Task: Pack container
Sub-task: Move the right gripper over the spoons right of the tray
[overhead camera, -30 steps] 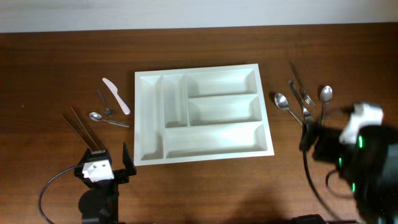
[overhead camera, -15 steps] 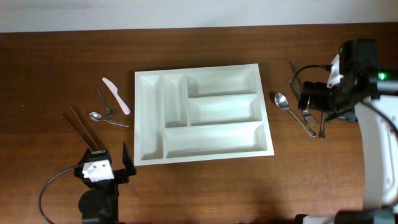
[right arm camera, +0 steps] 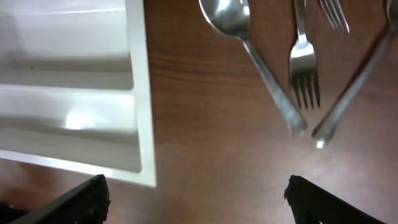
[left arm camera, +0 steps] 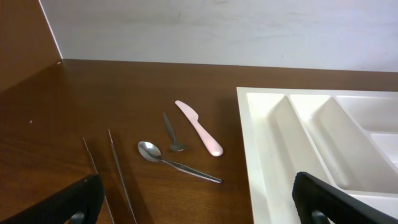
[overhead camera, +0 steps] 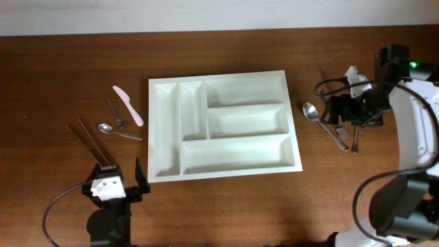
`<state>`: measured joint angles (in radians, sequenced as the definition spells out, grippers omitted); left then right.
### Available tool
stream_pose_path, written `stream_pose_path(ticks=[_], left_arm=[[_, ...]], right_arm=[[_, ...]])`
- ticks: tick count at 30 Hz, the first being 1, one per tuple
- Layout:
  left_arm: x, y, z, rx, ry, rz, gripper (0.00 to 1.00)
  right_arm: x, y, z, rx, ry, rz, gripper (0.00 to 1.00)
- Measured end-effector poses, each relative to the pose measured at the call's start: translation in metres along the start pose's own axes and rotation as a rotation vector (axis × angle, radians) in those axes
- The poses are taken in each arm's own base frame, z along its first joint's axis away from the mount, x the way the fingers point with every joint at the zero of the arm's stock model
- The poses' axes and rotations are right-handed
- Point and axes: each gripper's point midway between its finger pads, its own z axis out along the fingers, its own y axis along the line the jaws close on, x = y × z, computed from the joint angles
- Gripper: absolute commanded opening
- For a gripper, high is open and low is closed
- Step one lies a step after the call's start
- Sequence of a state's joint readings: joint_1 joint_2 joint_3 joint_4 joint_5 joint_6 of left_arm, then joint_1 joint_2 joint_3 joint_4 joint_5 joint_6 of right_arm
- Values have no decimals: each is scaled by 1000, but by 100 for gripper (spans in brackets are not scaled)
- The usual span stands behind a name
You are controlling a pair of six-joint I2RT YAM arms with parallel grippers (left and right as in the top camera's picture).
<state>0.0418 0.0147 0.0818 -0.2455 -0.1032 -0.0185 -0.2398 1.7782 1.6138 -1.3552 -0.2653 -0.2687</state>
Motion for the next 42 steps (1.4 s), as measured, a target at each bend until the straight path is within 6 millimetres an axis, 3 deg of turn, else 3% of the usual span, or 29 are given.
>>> stream_pose_path(ticks=[8, 19, 24, 35, 42], left_arm=[[0, 0, 0, 0, 0, 0, 99], [0, 0, 0, 0, 0, 0, 99], [0, 0, 0, 0, 0, 0, 99], [0, 0, 0, 0, 0, 0, 99], [0, 0, 0, 0, 0, 0, 99]], right_arm=[[-25, -21, 42, 11, 7, -72, 91], [-42, -45, 104, 4, 51, -168, 84], [-46, -50, 116, 10, 51, -204, 82], [-44, -47, 126, 3, 76, -284, 77], [-47, -9, 147, -9, 116, -387, 79]])
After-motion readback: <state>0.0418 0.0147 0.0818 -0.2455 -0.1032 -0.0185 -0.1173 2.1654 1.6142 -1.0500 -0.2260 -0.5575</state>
